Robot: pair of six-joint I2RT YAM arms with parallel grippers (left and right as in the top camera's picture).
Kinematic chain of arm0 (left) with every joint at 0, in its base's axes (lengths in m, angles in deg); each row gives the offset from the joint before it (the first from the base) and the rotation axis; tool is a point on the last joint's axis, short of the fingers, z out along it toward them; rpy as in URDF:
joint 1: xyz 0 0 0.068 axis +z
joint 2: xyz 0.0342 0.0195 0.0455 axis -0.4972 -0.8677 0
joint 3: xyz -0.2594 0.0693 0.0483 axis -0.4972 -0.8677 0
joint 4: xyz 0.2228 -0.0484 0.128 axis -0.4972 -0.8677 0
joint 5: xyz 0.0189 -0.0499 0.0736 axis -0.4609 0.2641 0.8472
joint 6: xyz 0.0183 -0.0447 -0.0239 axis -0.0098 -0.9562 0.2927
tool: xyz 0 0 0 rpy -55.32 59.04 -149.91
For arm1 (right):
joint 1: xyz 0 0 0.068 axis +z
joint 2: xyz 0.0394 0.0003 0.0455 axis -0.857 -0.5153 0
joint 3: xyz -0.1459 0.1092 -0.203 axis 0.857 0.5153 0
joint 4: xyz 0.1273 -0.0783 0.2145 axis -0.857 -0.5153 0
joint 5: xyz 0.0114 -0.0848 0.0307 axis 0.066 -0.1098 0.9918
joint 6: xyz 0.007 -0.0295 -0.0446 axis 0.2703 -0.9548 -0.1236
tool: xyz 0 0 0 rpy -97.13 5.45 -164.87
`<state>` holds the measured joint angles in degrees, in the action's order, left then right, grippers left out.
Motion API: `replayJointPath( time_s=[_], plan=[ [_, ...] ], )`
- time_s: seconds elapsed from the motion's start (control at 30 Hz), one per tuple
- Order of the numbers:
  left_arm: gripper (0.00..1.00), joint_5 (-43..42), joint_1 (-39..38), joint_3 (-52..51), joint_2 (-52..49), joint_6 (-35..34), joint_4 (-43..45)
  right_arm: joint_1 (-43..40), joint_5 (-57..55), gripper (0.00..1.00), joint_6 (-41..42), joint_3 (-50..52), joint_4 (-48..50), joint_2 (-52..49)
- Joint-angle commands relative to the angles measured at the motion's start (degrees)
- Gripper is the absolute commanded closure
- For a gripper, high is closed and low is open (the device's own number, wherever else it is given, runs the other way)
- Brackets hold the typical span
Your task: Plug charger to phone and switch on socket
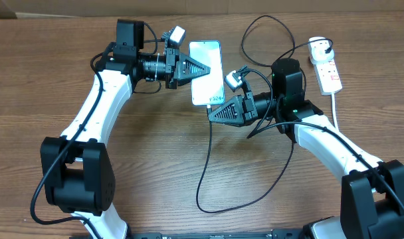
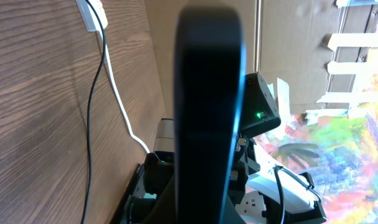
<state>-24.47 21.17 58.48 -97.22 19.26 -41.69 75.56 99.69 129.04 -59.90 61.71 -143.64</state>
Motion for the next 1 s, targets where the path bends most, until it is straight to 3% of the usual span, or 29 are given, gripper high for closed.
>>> replayJointPath(
  time_s=[0.0, 0.97],
  plan=[
    [0.96, -4.2, -0.4, 0.5, 0.2, -0.5, 0.0, -0.2, -2.4, 0.96, 0.0, -0.9, 0.5, 1.3],
    [0.96, -4.6, -0.4, 0.5, 0.2, -0.1, 0.0, -0.2, -8.7, 0.96, 5.9, -0.9, 1.3, 1.3]
  ],
)
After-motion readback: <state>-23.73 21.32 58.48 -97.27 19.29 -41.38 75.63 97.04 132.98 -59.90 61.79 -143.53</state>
